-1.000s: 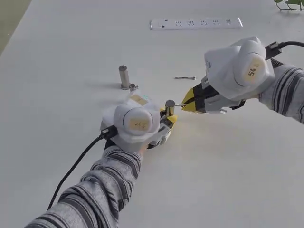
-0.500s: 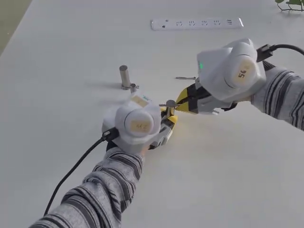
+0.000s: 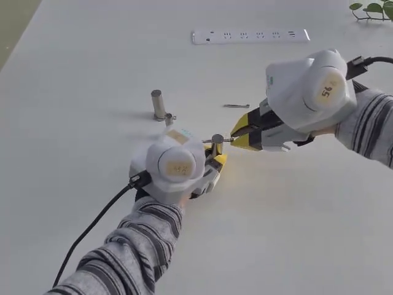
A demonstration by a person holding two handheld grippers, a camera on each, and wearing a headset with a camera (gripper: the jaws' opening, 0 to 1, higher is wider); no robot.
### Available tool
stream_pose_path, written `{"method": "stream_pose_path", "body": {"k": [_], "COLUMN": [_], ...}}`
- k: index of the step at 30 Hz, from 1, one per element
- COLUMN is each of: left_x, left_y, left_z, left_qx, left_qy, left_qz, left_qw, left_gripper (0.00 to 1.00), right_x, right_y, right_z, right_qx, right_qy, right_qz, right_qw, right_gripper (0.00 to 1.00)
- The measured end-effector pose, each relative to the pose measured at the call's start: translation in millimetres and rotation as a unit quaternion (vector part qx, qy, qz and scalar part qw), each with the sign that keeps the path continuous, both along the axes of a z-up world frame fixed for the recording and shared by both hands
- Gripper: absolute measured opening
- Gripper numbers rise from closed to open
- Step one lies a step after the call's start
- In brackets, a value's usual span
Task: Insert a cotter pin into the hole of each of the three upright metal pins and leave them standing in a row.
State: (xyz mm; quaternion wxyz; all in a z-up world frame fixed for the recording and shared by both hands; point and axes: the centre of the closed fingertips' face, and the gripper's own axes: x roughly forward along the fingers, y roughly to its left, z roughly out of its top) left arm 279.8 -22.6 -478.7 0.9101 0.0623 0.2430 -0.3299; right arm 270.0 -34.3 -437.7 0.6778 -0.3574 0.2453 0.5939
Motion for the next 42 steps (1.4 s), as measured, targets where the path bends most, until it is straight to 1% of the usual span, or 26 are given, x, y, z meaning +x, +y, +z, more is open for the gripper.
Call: {"method": "stream_pose_path", "body": {"k": [15, 28, 38, 42], "left_x": [0.0, 0.1, 0.5, 0.6], "left_y": [-0.3, 0.0, -0.1, -0.3], "left_z": [-0.7, -2.3, -3.3, -3.6], "left_qx": [-0.002, -0.001, 0.000, 0.001], "left_qy": [0.003, 0.004, 0.006, 0.007], "left_qz": [0.001, 0.004, 0.005, 0.005], "left_qw": [1.0000, 1.0000, 1.0000, 1.0000], "left_gripper": [0.09, 0.09, 0.10, 0.10], "right_x": [-3.9, 0.6, 1.0, -1.4], "right_y": [8.4, 8.3, 10.3, 12.6], "right_z": [0.9, -1.1, -3.9, -1.8], "right_qx": [0.001, -0.001, -0.001, 0.002], "right_qy": [0.002, -0.001, -0.003, -0.002], "right_qz": [0.002, 0.006, 0.003, -0.001], "right_qw": [1.0000, 1.0000, 1.0000, 1.0000], "right_gripper": [0.00, 0.00, 0.00, 0.00]}}
